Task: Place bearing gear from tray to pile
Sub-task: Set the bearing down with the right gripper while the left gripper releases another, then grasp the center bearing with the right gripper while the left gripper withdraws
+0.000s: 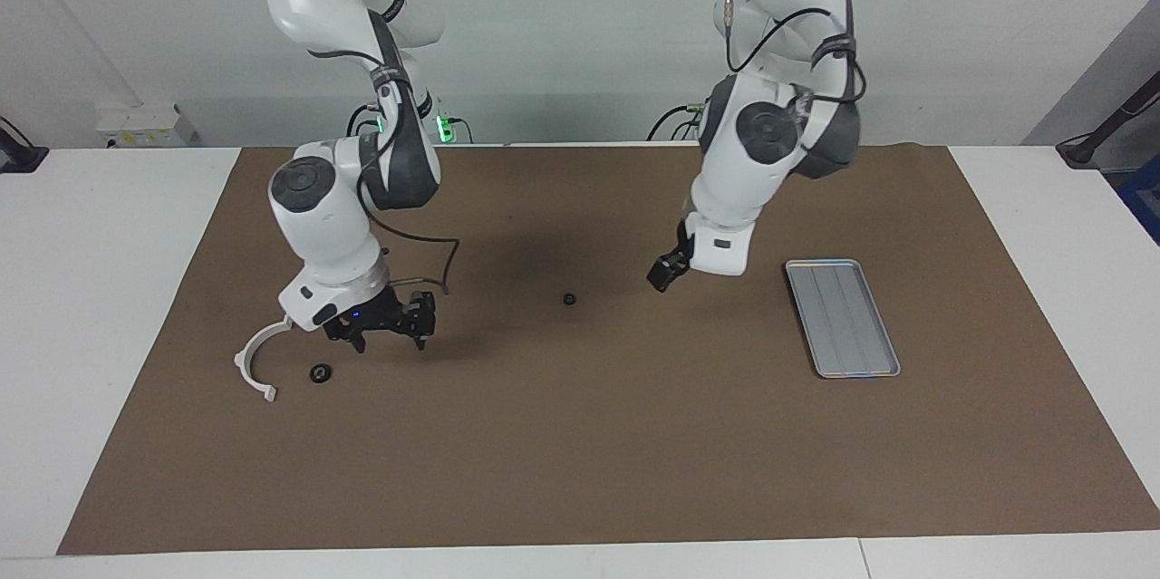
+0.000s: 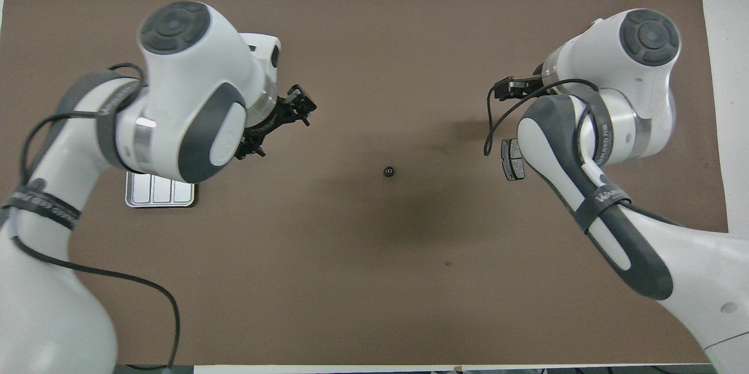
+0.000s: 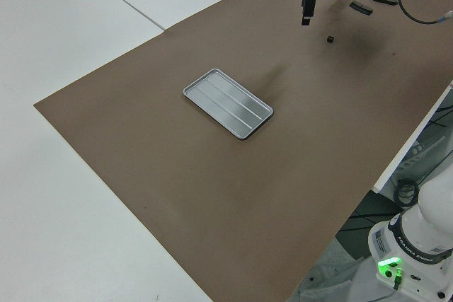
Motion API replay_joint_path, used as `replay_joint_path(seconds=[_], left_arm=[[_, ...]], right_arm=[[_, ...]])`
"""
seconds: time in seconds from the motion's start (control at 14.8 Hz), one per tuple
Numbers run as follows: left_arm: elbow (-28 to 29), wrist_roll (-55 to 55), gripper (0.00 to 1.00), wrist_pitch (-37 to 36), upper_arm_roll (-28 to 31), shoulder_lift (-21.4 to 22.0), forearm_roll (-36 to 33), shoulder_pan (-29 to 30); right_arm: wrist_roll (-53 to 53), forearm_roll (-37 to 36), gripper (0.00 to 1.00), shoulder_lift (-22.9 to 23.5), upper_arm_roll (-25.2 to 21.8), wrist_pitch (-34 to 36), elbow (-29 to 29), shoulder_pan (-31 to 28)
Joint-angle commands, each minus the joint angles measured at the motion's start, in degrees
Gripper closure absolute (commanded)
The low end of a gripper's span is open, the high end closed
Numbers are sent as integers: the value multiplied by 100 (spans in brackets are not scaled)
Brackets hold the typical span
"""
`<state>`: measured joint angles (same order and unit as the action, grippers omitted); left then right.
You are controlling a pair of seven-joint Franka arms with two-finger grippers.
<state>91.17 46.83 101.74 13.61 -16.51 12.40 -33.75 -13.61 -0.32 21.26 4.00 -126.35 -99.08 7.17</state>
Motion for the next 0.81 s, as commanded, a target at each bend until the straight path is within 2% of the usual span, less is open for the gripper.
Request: replay_joint_path(seconds=[0.0,0.2,0.34,0.47,0.74], left_arm=[[234,-1059,0,-661,-69,621,-79,666],[226,-1580,0,-980,-43,921,-641,818],[234,-2096,0,-1216,-147,1132,-677,1394],[243,-2948,0,-1585,-385,1343,-677,1931],[261,-3602,0,-1912,-464,1528,-686,2399]], right_arm=[[-939,-20,2,-157,-5,128,-76,547],[-1730,-56,3,-140,-5,137,-76,1285],[-2205,-56,3,-122,4,129,-120,1725],[-2758,-56,4,-131,4,-203,-461,2086],[-2814,-64,4,-140,4,-899,-1165,2149]])
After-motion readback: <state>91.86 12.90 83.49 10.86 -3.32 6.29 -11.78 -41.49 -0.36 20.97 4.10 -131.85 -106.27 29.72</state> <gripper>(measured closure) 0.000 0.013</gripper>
